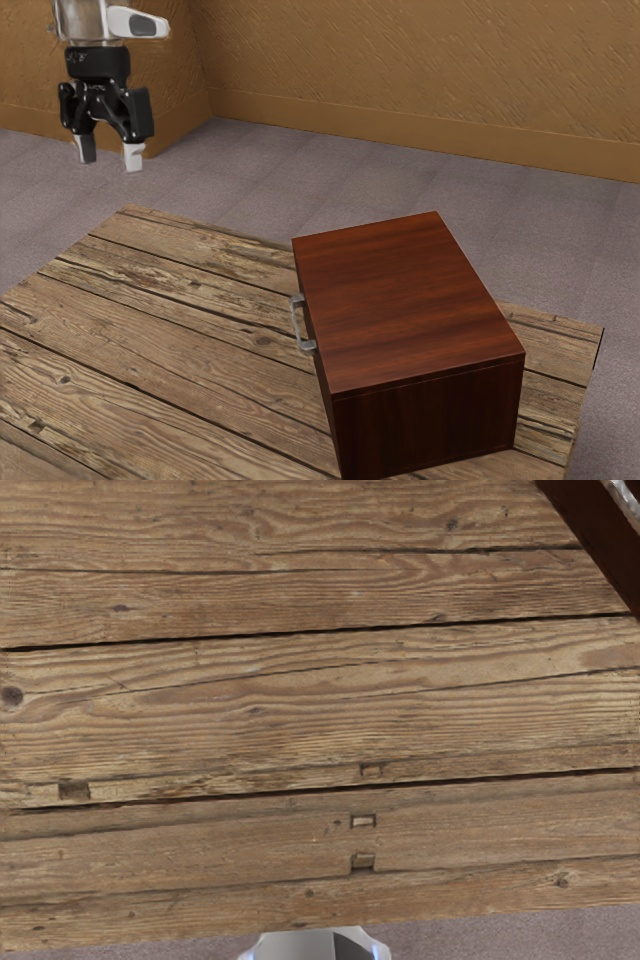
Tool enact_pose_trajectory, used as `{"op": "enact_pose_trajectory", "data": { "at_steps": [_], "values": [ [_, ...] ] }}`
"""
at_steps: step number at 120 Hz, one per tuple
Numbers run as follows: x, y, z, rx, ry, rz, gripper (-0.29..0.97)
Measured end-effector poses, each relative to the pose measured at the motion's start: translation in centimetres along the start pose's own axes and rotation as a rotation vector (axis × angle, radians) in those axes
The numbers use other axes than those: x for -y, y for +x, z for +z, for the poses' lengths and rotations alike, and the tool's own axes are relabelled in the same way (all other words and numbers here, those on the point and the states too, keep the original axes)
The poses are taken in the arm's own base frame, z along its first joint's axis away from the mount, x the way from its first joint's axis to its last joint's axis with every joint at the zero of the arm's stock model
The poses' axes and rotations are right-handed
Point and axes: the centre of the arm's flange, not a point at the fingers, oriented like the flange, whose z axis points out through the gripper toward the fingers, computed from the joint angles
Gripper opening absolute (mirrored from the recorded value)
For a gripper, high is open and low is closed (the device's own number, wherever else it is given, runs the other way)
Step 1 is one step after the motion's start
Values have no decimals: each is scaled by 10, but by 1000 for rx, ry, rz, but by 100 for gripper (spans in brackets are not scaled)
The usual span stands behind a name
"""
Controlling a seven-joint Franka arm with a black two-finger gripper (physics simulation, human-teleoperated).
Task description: Pull the drawer handle with one arm to open the drawer
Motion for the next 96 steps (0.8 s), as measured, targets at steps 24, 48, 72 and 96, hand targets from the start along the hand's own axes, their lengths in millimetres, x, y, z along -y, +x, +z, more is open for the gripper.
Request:
{"op": "enact_pose_trajectory", "data": {
  "at_steps": [24,48,72,96],
  "values": [
    [117,6,-29,-276,18,-235,66],
    [118,53,19,-257,-98,-351,66],
    [-36,-6,160,-188,-266,-314,63],
    [-61,3,214,-253,-376,-522,60]
  ]
}}
